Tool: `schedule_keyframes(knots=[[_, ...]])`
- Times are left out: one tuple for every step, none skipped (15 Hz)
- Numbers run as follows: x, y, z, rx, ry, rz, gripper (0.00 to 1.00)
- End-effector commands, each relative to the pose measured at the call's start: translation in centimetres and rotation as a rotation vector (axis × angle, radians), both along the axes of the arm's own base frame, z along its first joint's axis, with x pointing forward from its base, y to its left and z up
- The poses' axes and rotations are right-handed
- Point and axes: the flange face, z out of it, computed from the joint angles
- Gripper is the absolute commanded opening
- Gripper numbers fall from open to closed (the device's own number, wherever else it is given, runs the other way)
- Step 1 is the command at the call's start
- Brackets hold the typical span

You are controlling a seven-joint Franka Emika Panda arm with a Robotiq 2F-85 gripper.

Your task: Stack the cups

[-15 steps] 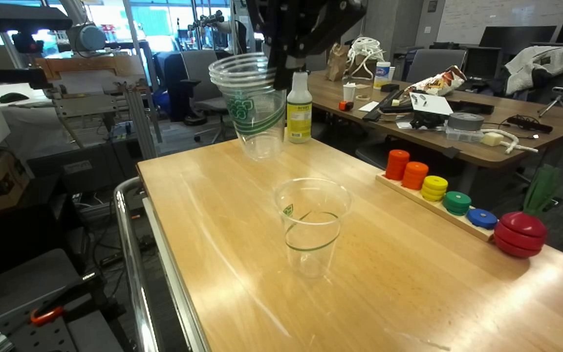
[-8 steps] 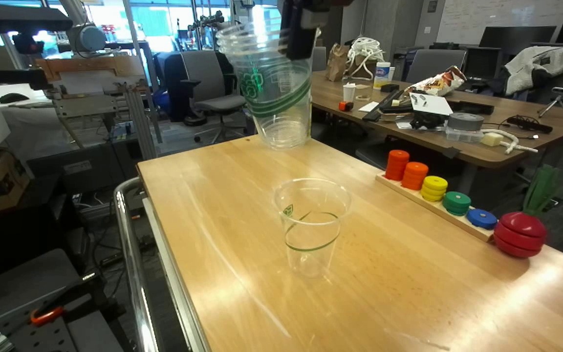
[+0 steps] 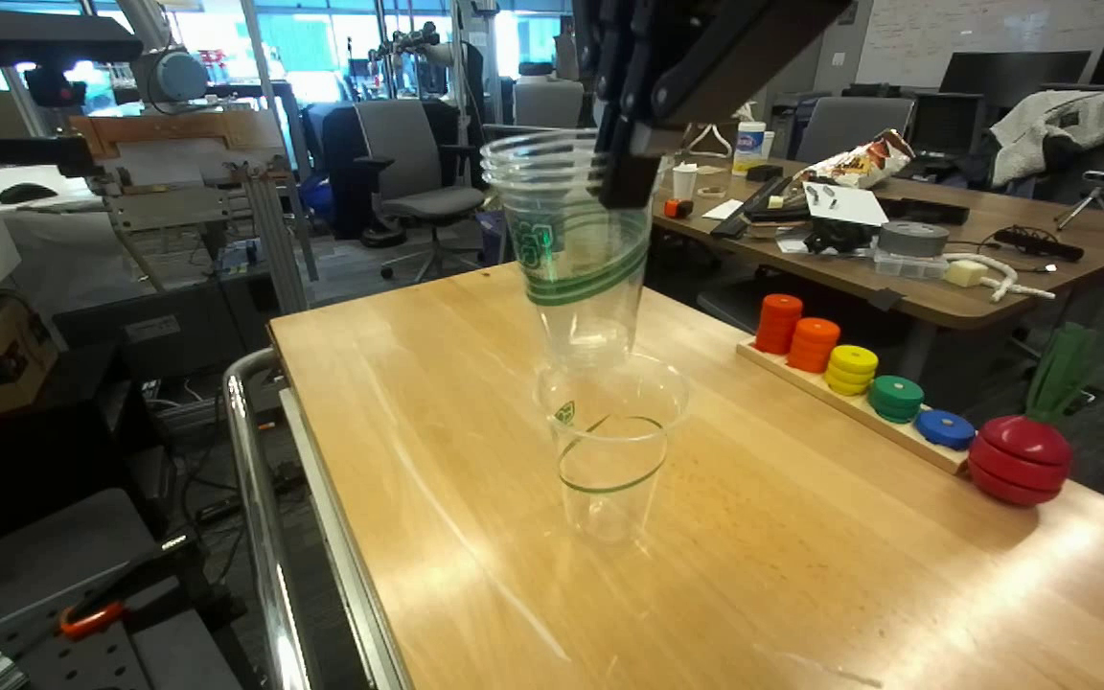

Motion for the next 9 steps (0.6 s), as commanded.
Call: schedule_keyframes(knots=[[1.6, -0.9, -0.1, -0.016, 0.041, -0.039, 0.02], [1.9, -1.1, -0.4, -0.013, 0.046, -0.042, 0.02], [2.2, -1.3, -0.7, -0.013, 0.053, -0.046, 0.02], [2.4, -1.4, -1.1, -0.012, 0.06, -0.048, 0.02], [2.5, -1.4, -1.4, -0.01, 0.069, -0.048, 0.02], [2.6, -1.4, -1.8, -0.007, 0.075, -0.05, 0.02], [2.5, -1.3, -2.3, -0.001, 0.079, -0.049, 0.02], [2.5, -1.1, -2.8, 0.001, 0.085, -0.048, 0.02], [2.6, -0.9, -3.4, 0.006, 0.088, -0.042, 0.02]])
